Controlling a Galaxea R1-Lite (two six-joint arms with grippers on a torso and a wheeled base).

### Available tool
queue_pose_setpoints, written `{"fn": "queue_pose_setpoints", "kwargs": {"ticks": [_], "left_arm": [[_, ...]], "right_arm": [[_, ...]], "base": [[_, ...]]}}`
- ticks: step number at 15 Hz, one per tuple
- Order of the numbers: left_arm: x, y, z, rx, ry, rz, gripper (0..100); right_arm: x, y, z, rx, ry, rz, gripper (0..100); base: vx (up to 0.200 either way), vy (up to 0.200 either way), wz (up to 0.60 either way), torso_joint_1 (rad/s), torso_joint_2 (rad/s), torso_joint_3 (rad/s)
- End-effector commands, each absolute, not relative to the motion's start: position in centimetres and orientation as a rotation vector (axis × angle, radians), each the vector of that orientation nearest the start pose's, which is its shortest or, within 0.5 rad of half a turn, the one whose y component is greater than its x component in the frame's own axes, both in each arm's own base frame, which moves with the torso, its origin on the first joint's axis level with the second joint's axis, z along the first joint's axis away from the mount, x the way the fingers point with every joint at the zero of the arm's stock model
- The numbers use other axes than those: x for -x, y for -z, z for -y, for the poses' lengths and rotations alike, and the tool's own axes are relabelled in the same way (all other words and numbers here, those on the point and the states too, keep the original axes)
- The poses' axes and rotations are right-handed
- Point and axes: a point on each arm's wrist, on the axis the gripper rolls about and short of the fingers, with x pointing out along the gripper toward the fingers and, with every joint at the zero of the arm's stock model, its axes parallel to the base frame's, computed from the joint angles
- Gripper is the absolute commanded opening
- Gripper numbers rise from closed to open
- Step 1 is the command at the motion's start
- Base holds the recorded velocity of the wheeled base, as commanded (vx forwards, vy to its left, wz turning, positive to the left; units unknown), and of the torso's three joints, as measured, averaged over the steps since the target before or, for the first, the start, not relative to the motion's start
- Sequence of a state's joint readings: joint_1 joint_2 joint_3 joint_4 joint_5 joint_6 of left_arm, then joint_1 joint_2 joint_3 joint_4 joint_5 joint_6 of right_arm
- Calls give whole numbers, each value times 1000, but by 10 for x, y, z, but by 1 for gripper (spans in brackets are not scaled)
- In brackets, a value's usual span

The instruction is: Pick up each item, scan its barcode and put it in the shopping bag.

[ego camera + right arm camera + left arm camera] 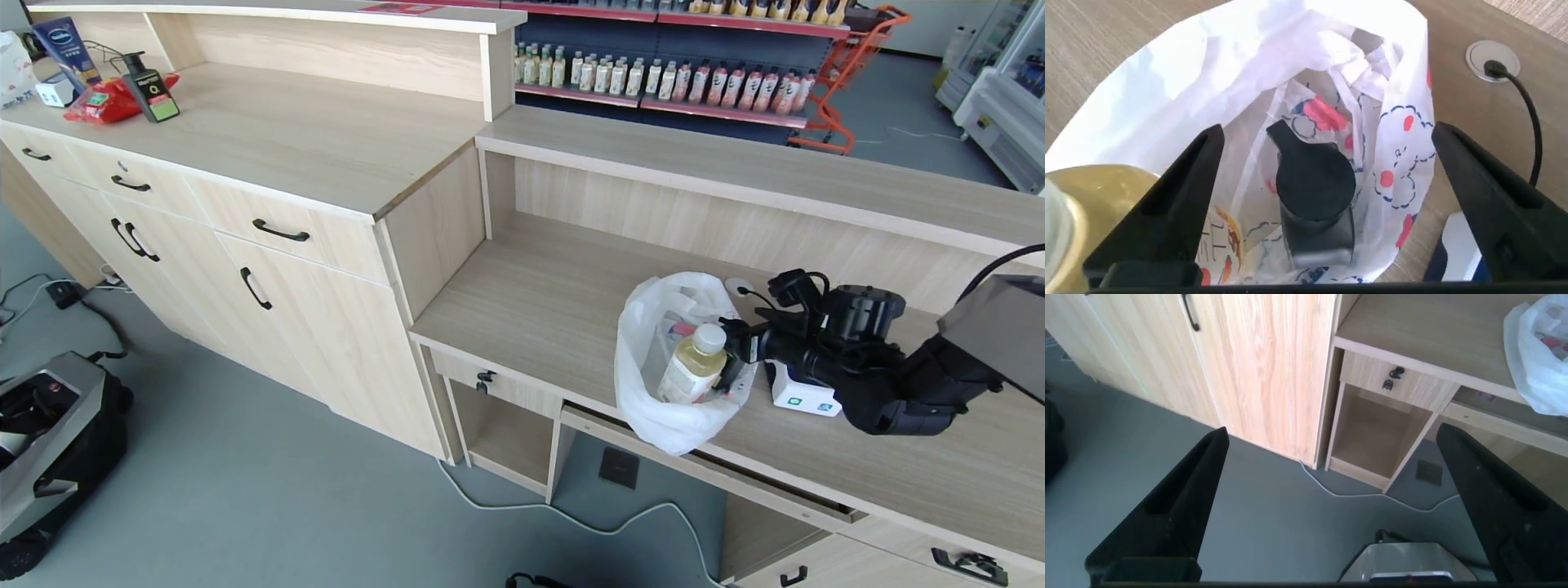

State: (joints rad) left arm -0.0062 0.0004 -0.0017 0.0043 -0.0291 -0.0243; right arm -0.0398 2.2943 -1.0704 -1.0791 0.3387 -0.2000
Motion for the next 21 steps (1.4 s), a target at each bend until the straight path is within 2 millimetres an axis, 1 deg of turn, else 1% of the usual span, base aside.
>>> {"fn": "queue_pose_setpoints", "kwargs": {"ticks": [1, 4, 5, 6, 7, 8, 9, 10, 11, 12, 13, 14, 16, 17, 18, 20, 21], "left_arm": [[23, -75, 1, 25, 35, -4, 100], [23, -75, 1, 25, 35, -4, 100], [23, -75, 1, 25, 35, -4, 100], [23, -75, 1, 25, 35, -4, 100], [23, -75, 1, 25, 35, -4, 100], [23, -75, 1, 25, 35, -4, 100], [23, -75, 1, 25, 35, -4, 100], [23, -75, 1, 25, 35, -4, 100], [23, -75, 1, 25, 35, -4, 100], [23, -75, 1, 25, 35, -4, 100], [23, -75, 1, 25, 35, -4, 100], [23, -75, 1, 25, 35, -4, 100], [23, -75, 1, 25, 35, -4, 100], [23, -75, 1, 25, 35, -4, 100], [23, -75, 1, 25, 35, -4, 100], [23, -75, 1, 25, 35, -4, 100], [23, -75, 1, 25, 35, -4, 100]], "right_arm": [[-366, -124, 19, 200, -277, -86, 100], [-273, -137, 46, 364, -171, -136, 100], [-249, -145, 52, 408, -142, -127, 100], [-232, -161, 55, 415, -111, -97, 100], [-216, -178, 54, 393, -87, -82, 100], [-211, -183, 54, 382, -77, -75, 100], [-182, -203, 52, 350, -31, -73, 100], [-164, -209, 51, 347, 2, -80, 100], [-148, -211, 47, 342, 34, -94, 100], [-135, -205, 43, 320, 66, -137, 100], [-122, -194, 40, 280, 130, -184, 100], [-110, -183, 35, 244, 198, -200, 100], [-85, -167, 21, 165, 269, -178, 100], [-75, -162, 16, 150, 254, -156, 100], [-55, -148, 9, 94, 202, -101, 100], [-32, -124, 2, 43, 79, -48, 100], [-20, -120, 1, 44, 54, -9, 100]], "base": [[0, 0, 0, 0, 0, 0], [0, 0, 0, 0, 0, 0], [0, 0, -600, 2, 2, 2], [0, 0, -600, -2, -2, 2], [0, 0, -600, -7, -7, 7], [0, 0, -600, 7, 2, 7], [0, 0, -600, 12, 7, 2], [0, 0, -600, 2, 2, 2], [0, 0, -600, 7, 7, 2], [0, 0, -600, 2, 2, 2], [0, 0, -600, 2, 2, 7], [0, 0, -600, 7, 7, 2], [0, 0, -600, 7, 5, 2], [0, 0, 0, 0, 0, 0], [0, 0, 0, 0, 0, 0], [0, 0, 0, 0, 0, 0], [0, 0, 0, 0, 0, 0]]}}
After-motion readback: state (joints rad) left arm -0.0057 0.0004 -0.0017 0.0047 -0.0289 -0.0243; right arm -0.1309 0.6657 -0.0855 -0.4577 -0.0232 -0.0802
